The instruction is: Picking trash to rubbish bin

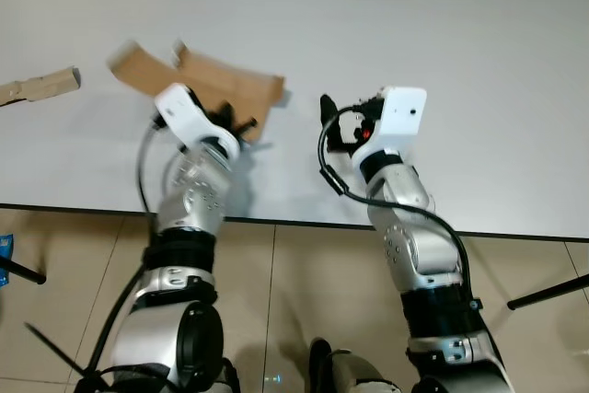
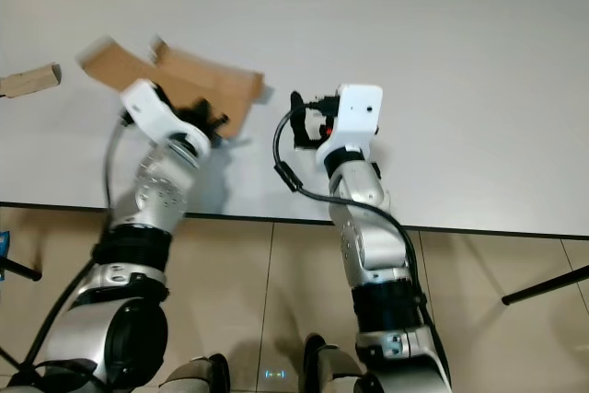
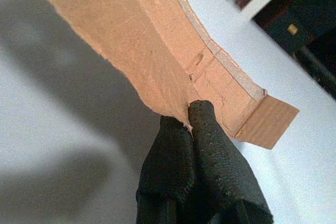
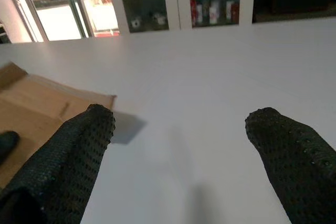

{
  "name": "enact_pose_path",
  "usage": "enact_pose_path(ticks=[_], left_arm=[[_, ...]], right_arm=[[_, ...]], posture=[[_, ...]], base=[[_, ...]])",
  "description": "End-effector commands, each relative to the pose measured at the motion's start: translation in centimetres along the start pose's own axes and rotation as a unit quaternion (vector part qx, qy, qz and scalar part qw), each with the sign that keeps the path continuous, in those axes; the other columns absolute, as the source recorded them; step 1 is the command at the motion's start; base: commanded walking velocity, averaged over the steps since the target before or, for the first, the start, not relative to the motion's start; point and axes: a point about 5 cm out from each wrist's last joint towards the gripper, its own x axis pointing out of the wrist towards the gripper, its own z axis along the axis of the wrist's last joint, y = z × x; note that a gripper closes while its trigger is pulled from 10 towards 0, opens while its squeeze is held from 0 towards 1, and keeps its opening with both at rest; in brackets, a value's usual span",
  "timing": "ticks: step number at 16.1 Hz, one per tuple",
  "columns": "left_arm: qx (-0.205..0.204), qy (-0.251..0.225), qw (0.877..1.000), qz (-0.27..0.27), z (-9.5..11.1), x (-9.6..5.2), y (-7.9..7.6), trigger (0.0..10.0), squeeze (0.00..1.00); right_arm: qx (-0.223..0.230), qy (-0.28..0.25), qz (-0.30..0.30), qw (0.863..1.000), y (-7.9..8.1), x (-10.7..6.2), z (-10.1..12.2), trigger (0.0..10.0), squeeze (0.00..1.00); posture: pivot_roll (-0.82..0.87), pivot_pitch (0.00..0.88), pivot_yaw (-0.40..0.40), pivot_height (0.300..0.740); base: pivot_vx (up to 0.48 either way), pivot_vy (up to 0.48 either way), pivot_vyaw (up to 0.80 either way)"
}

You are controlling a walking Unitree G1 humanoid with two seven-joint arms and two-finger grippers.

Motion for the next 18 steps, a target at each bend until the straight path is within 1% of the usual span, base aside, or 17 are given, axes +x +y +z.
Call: enact_pose_path(ticks=[1, 4, 6, 10, 11, 12, 14, 15, 16, 17, 18], left_arm=[[0.027, -0.025, 0.999, -0.008, 0.8, -0.2, -0.4, 10.0, 0.0], [0.036, -0.034, 0.999, -0.007, 1.0, -0.5, -0.5, 10.0, 0.0], [0.048, -0.038, 0.998, -0.01, 1.0, -1.0, -0.6, 10.0, 0.0], [0.071, -0.053, 0.996, -0.018, 1.3, -1.7, -0.7, 10.0, 0.0], [0.101, -0.063, 0.993, -0.021, 1.6, -2.0, -0.6, 10.0, 0.0], [0.108, -0.064, 0.992, -0.022, 1.6, -2.1, -0.6, 10.0, 0.0], [0.138, -0.063, 0.988, -0.025, 1.4, -2.6, -0.3, 10.0, 0.0], [0.165, -0.067, 0.984, -0.026, 1.6, -2.6, -0.2, 10.0, 0.0], [0.2, -0.071, 0.977, -0.03, 1.5, -2.7, -0.2, 10.0, 0.0], [0.212, -0.072, 0.974, -0.032, 1.4, -2.8, -0.3, 10.0, 0.0], [0.241, -0.078, 0.967, -0.035, 1.2, -3.0, -0.5, 10.0, 0.0]], right_arm=[[0.004, -0.012, -0.002, 1.0, -0.1, 0.2, 0.3, 10.0, 0.0], [0.009, -0.018, 0.005, 1.0, -0.1, 0.3, 0.3, 10.0, 0.0], [0.023, -0.029, 0.016, 0.999, 0.2, 0.5, 0.6, 10.0, 0.0], [0.02, -0.036, 0.026, 0.999, 0.4, 0.7, 0.9, 10.0, 0.0], [0.018, -0.034, 0.023, 0.999, 0.2, 0.7, 0.7, 10.0, 0.0], [0.017, -0.034, 0.022, 0.999, 0.2, 0.7, 0.7, 10.0, 0.0], [0.012, -0.032, 0.015, 0.999, 0.0, 0.8, 0.5, 10.0, 0.0], [0.011, -0.03, 0.007, 0.999, -0.3, 0.8, 0.4, 10.0, 0.0], [0.007, -0.03, -0.008, 1.0, -0.8, 0.8, 0.3, 10.0, 0.0], [0.006, -0.03, -0.014, 0.999, -1.0, 0.8, 0.3, 10.0, 0.0], [0.002, -0.028, -0.035, 0.999, -1.7, 0.8, 0.2, 10.0, 0.0]], posture=[[-0.05, 0.094, -0.042, 0.74], [-0.04, 0.091, -0.047, 0.74], [-0.04, 0.085, -0.048, 0.74], [-0.03, 0.074, -0.05, 0.74], [-0.03, 0.072, -0.051, 0.74], [-0.02, 0.072, -0.051, 0.74], [-0.02, 0.069, -0.05, 0.74], [-0.02, 0.067, -0.048, 0.74], [-0.02, 0.065, -0.051, 0.74], [-0.02, 0.065, -0.051, 0.74], [-0.03, 0.062, -0.055, 0.74]], base=[[0.0, 0.0, 0.0], [0.0, 0.0, 0.0], [0.0, 0.0, 0.0], [0.0, 0.0, 0.0], [0.0, 0.0, 0.0], [0.0, 0.0, 0.0], [0.0, 0.0, 0.0], [0.0, 0.0, 0.0], [0.0, 0.0, 0.0], [0.0, 0.0, 0.0], [0.0, 0.0, 0.0]])
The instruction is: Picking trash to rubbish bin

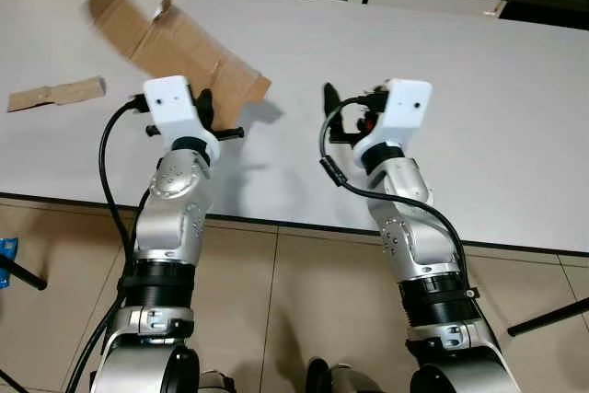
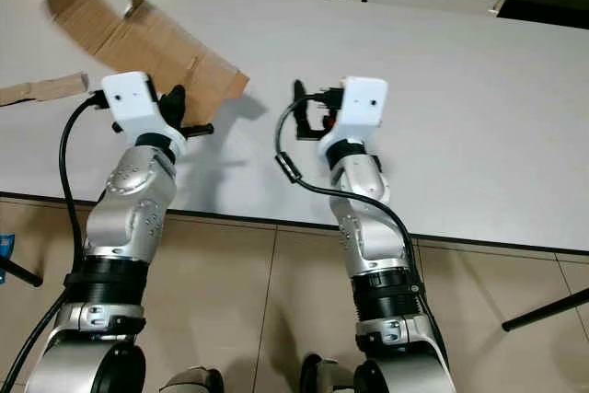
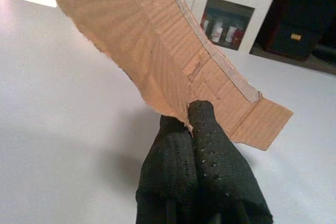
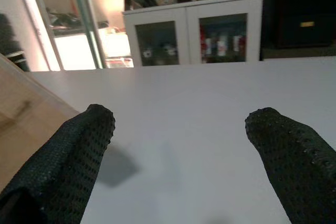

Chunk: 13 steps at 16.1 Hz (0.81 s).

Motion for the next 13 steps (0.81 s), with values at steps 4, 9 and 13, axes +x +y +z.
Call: enact_pose_path(ticks=[4, 9, 13], left_arm=[[0.103, -0.036, 0.994, -0.031, 0.6, -0.5, -1.7, 10.0, 0.0], [0.104, -0.021, 0.994, -0.035, -0.4, -0.7, -1.9, 10.0, 0.0], [0.104, -0.021, 0.994, -0.04, -0.5, -0.8, -2.4, 10.0, 0.0]], right_arm=[[-0.028, -0.015, -0.066, 0.997, -2.3, 0.1, 0.3, 10.0, 0.0], [-0.04, -0.009, -0.082, 0.996, -2.7, -0.1, -0.1, 10.0, 0.0], [-0.037, -0.007, -0.08, 0.996, -2.6, -0.1, -0.2, 10.0, 0.0]], posture=[[-0.02, 0.059, -0.054, 0.74], [-0.03, 0.066, -0.05, 0.74], [-0.04, 0.074, -0.053, 0.74]], base=[[0.0, 0.0, 0.0], [0.0, 0.0, 0.0], [0.0, 0.0, 0.0]])
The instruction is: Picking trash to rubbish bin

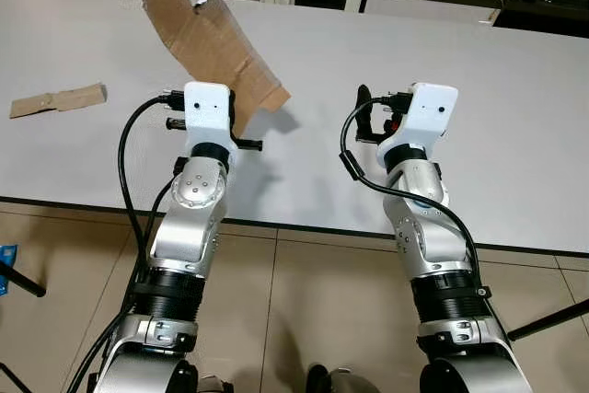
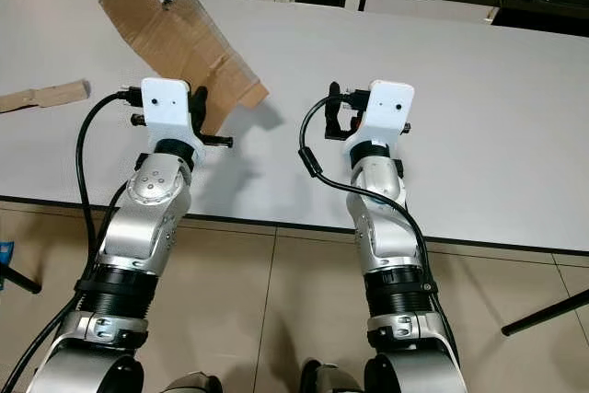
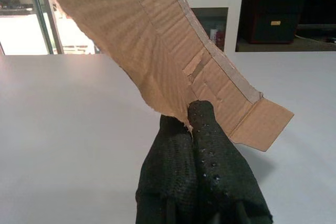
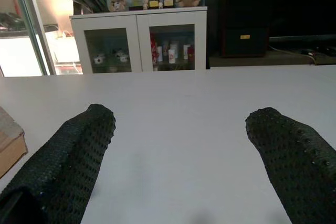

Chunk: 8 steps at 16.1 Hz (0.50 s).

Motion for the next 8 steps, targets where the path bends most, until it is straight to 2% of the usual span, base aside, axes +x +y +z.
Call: enact_pose_path(ticks=[1, 8], left_arm=[[0.008, -0.002, 1.0, -0.004, -0.17, -0.24, -0.33, 10.0, 0.0], [0.004, 0.001, 1.0, -0.002, -0.27, -0.39, -0.33, 10.0, 0.0]], right_arm=[[0.0, 0.003, -0.006, 1.0, -0.21, -0.06, -0.26, 10.0, 0.0], [0.002, 0.007, 0.0, 1.0, 0.07, -0.12, -0.42, 10.0, 0.0]], posture=[[-0.04, 0.074, -0.054, 0.74], [-0.04, 0.08, -0.057, 0.74]], base=[[-0.255, 0.0, 0.0], [-0.278, 0.0, 0.0]])
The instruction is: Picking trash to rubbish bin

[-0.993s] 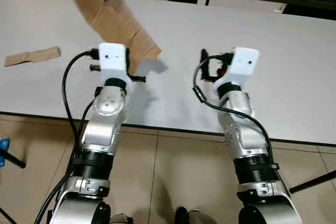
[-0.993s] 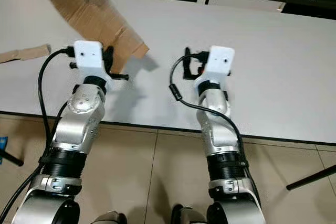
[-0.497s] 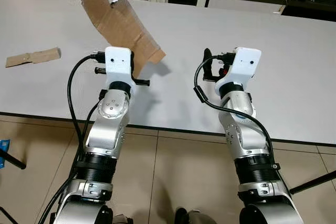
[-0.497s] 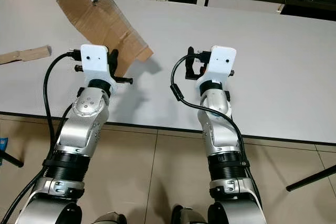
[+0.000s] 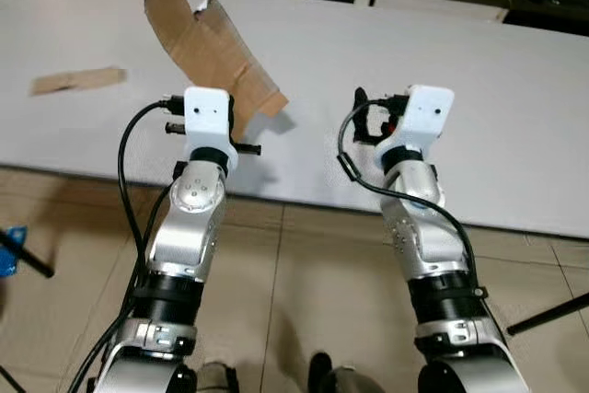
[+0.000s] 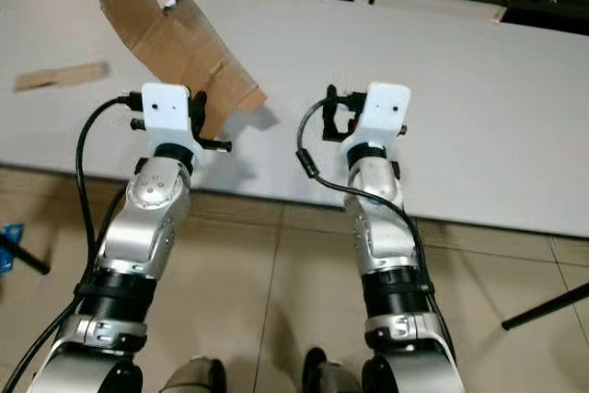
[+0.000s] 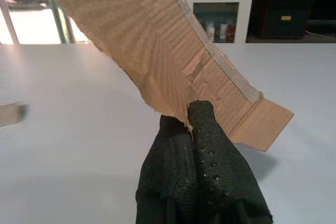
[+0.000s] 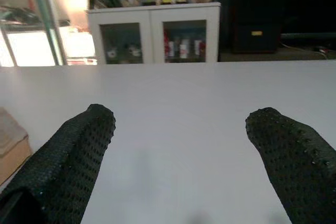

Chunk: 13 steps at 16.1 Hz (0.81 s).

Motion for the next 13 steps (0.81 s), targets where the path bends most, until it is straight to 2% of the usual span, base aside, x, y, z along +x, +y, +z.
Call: enact_pose_path(ticks=[1, 13], left_arm=[[0.002, -0.005, 1.0, -0.005, 0.19, -0.15, -0.52, 10.0, 0.0], [0.001, -0.002, 1.0, -0.004, 0.1, -0.17, -0.5, 10.0, 0.0]], right_arm=[[-0.002, 0.002, -0.006, 1.0, -0.47, -0.06, -0.13, 10.0, 0.0], [0.003, 0.008, -0.001, 1.0, -0.31, -0.15, -0.33, 10.0, 0.0]], posture=[[-0.04, 0.08, -0.058, 0.74], [-0.04, 0.086, -0.057, 0.74]], base=[[-0.296, 0.0, 0.0], [-0.294, 0.0, 0.0]])
